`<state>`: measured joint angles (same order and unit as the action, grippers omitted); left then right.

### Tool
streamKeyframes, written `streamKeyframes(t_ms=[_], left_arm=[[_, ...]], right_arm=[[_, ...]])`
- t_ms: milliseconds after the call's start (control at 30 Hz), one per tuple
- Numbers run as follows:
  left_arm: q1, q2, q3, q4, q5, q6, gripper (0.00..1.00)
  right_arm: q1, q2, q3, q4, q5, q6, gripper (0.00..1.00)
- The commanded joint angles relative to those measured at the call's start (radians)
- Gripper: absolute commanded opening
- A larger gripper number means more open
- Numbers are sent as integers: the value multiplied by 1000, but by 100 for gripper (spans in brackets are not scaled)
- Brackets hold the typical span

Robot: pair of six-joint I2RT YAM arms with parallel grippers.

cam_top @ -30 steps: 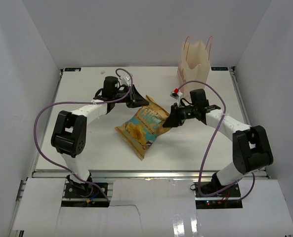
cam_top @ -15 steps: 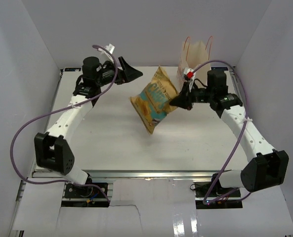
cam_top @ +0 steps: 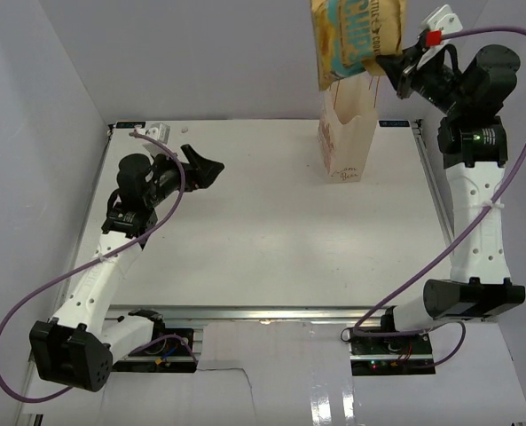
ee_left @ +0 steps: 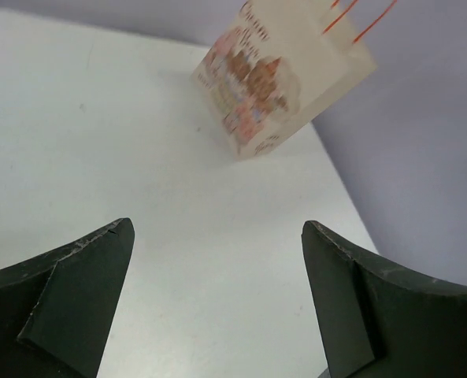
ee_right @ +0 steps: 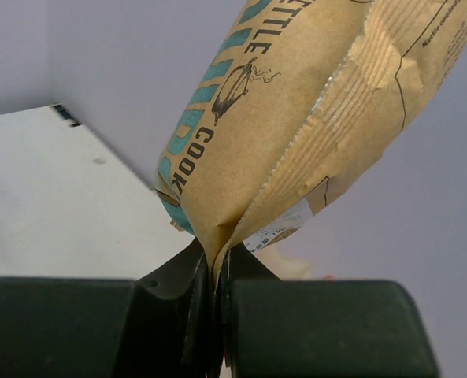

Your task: Place the snacks into the paper bag

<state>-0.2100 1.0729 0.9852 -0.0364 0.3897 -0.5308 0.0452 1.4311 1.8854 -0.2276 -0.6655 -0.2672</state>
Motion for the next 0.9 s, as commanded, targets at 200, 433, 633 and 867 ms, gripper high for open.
streamKeyframes(t_ms=[200, 433, 633, 867], left_arm=[[12, -99, -98, -83, -72, 12, 98], [14, -117, -132, -89, -78, 8, 98], [15, -102, -148, -74, -68, 0, 98], [15, -82, -148, -63, -57, -5, 98]], right_arm=[[-85, 152, 136, 201, 234, -33, 8], [-85, 123, -20, 215, 256, -105, 8], [-85, 62, -164, 215, 233, -175, 8], [-85, 2, -270, 215, 190, -210, 8]])
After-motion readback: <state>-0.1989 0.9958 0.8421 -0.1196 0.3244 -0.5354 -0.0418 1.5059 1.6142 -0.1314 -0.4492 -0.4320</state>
